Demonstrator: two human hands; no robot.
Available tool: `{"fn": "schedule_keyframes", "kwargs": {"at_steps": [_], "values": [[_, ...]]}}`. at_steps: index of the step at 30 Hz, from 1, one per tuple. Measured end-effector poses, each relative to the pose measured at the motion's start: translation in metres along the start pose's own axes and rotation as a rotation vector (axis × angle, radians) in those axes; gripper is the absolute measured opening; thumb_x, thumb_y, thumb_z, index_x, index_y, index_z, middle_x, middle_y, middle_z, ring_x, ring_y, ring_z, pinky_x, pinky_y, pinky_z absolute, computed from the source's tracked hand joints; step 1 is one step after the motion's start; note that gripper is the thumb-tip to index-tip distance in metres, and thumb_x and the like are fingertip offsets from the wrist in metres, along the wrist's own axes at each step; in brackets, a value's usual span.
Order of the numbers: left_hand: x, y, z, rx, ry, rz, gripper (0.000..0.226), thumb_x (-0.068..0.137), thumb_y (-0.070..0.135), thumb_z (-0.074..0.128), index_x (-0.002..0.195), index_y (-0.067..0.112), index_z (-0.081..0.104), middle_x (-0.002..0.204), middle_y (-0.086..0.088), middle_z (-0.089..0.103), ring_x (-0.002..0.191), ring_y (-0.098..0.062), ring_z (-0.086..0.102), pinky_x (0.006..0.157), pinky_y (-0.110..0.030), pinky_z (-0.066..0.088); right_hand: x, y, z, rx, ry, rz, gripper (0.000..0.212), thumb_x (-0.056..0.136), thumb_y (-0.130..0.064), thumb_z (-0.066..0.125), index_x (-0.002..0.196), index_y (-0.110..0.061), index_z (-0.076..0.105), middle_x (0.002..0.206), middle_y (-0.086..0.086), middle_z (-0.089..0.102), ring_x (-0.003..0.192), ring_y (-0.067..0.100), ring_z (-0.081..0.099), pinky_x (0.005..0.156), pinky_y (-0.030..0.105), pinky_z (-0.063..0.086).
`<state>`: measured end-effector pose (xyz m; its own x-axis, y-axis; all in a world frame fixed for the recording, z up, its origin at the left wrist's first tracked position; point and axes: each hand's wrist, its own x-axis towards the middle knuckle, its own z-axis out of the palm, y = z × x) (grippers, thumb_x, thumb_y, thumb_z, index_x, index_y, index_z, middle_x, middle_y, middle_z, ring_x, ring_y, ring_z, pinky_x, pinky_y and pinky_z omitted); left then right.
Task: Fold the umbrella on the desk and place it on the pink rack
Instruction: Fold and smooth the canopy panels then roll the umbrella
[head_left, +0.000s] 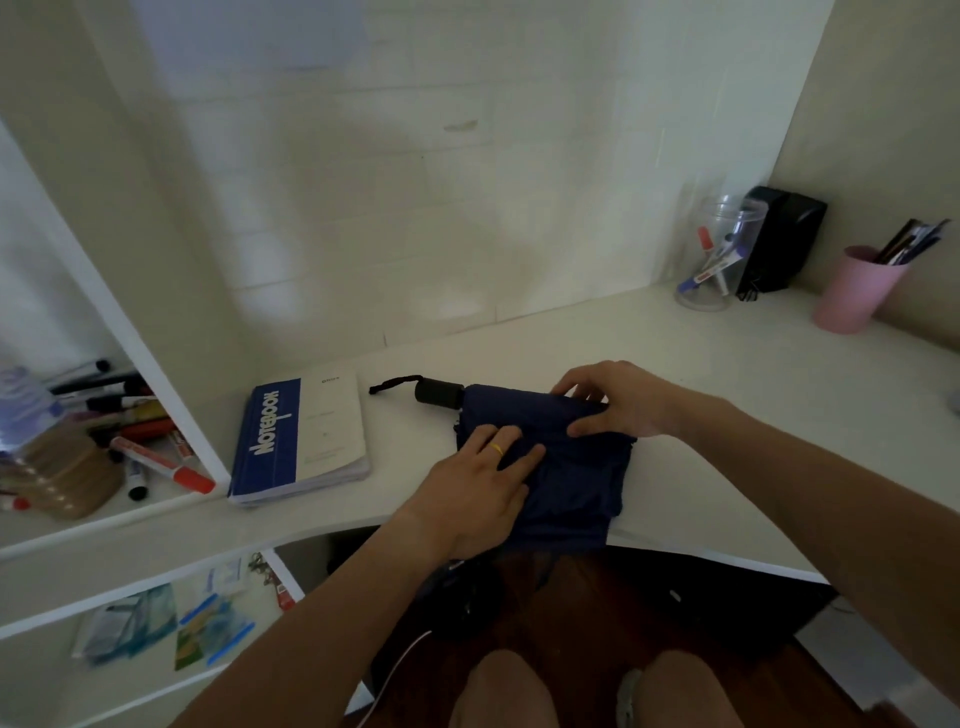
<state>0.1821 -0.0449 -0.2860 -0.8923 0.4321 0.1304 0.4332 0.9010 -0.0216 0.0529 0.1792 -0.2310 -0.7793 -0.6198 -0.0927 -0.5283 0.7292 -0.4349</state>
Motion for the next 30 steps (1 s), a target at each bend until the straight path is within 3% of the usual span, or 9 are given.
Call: {"fn": "schedule_keyframes", "kwargs": {"at_steps": [6,13,17,21,24,27,30], "values": [[0.064,0.023,0.004,0.047,-0.091,0.041,0.053,0.104,0.048,0.024,0.154,0.052,0.009,0.164,-0.021,0.02,0.147,-0.041,0.025,0.12,-0.053,0.025,-0.003,0.036,-0.013,-0.273,0.196,-0.036,0.045,0.088,-0.033,0.07,0.131,-0.027,0.056,0.117,0.0,0.069,0.103,0.02,0.063,0.09,0.035,0.049],[0.063,0.039,0.023,-0.107,-0.122,-0.023,0.049,0.103,0.061,0.009,0.148,0.065,-0.008,0.168,-0.014,-0.013,0.155,-0.034,-0.013,0.126,-0.047,-0.001,-0.01,0.054,-0.012,-0.118,0.16,-0.036,0.043,0.091,-0.022,0.066,0.129,-0.033,0.05,0.114,0.0,0.07,0.098,0.018,0.065,0.089,0.038,0.053],[0.061,0.039,0.021,-0.117,-0.133,-0.018,0.048,0.103,0.06,0.009,0.145,0.067,-0.011,0.168,-0.013,-0.015,0.155,-0.032,-0.017,0.126,-0.046,-0.003,-0.015,0.055,-0.009,0.182,0.12,0.071,0.025,0.101,-0.039,0.051,0.126,-0.036,0.056,0.117,-0.005,0.07,0.105,0.014,0.066,0.094,0.036,0.054],[0.059,0.039,0.018,-0.122,-0.137,0.001,0.047,0.103,0.06,0.009,0.145,0.068,-0.012,0.168,-0.011,-0.016,0.154,-0.03,-0.018,0.126,-0.045,-0.004,-0.009,0.059,-0.023,0.322,0.069,0.093,0.023,0.096,-0.017,0.063,0.117,-0.025,0.063,0.113,0.004,0.072,0.101,0.022,0.07,0.09,0.04,0.059],[0.058,0.038,0.018,-0.12,-0.138,0.007,0.047,0.103,0.059,0.009,0.145,0.068,-0.012,0.168,-0.011,-0.016,0.154,-0.029,-0.019,0.126,-0.046,-0.004,-0.002,0.055,-0.033,0.285,0.02,0.13,0.038,0.085,-0.015,0.076,0.118,-0.027,0.062,0.115,0.006,0.069,0.099,0.022,0.069,0.084,0.035,0.06],[0.057,0.037,0.021,-0.12,-0.089,0.026,0.048,0.104,0.057,0.011,0.147,0.065,-0.01,0.169,-0.012,-0.014,0.154,-0.026,-0.021,0.127,-0.046,-0.002,0.005,0.051,-0.034,0.077,0.012,0.124,0.058,0.082,-0.02,0.08,0.135,-0.024,0.056,0.124,0.001,0.063,0.104,0.019,0.063,0.09,0.03,0.051],[0.053,0.038,0.024,-0.107,-0.014,0.042,0.049,0.105,0.054,0.014,0.151,0.061,-0.002,0.169,-0.012,-0.007,0.155,-0.026,-0.015,0.127,-0.045,0.002,0.004,0.048,-0.032,-0.075,0.023,0.058,0.044,0.085,-0.019,0.074,0.128,-0.017,0.064,0.123,0.001,0.066,0.102,0.014,0.059,0.087,0.025,0.046]]}}
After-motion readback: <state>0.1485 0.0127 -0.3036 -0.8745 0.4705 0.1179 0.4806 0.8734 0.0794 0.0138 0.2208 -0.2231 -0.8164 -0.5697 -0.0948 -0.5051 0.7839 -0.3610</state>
